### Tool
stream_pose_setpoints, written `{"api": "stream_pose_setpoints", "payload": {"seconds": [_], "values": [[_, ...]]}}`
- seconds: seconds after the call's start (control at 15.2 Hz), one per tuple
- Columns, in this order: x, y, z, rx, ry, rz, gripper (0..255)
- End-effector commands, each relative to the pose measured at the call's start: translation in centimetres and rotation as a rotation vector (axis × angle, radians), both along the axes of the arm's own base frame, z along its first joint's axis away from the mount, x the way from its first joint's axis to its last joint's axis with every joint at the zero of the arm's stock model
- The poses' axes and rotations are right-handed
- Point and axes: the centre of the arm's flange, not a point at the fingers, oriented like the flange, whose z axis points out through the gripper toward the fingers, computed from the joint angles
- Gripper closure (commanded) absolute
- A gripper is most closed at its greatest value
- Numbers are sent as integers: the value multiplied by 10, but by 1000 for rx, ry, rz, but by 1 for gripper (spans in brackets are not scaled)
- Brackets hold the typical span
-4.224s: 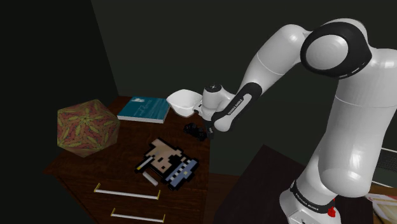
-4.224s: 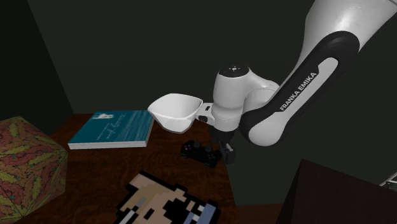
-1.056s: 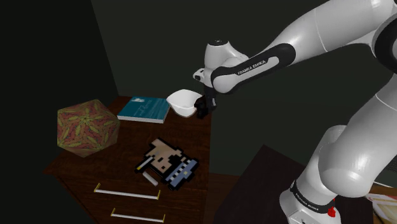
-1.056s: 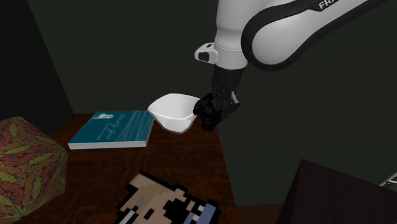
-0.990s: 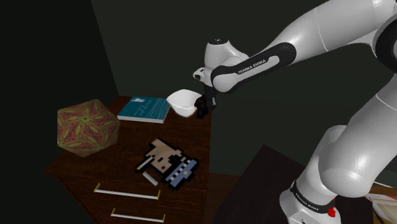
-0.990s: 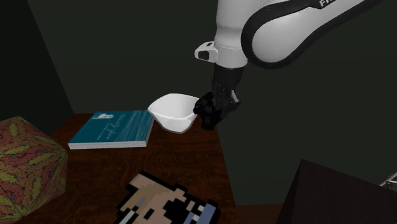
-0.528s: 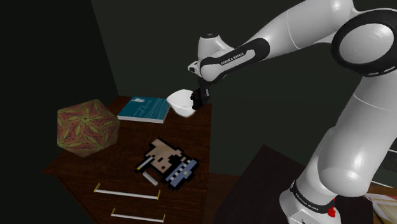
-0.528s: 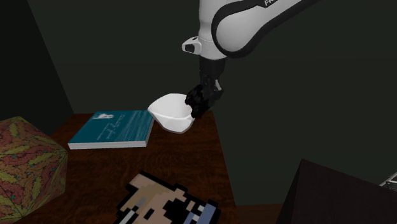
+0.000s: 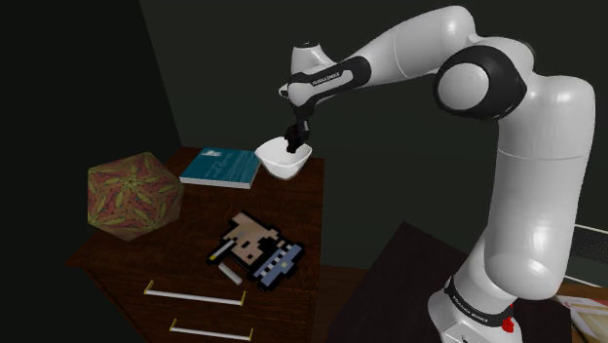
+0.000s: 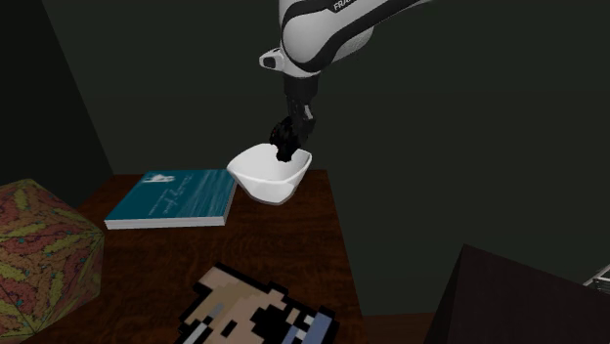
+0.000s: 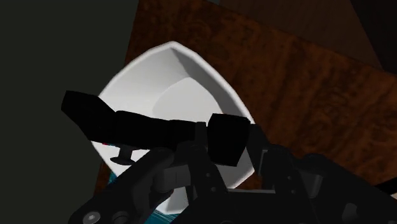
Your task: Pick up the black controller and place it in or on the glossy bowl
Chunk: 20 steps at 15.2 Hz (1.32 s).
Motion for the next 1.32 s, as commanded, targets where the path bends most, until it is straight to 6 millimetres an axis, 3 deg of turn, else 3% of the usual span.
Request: {"api": "stream_pose_setpoints", "payload": {"seconds": [0.0,0.07,0.99,1.25], "values": [[24,-13,-2,0,-1,1,255],[40,-22,-2,0,-1,1,255],[40,-22,-77,0,-1,1,255],[40,-22,-77,0,-1,1,255]]}}
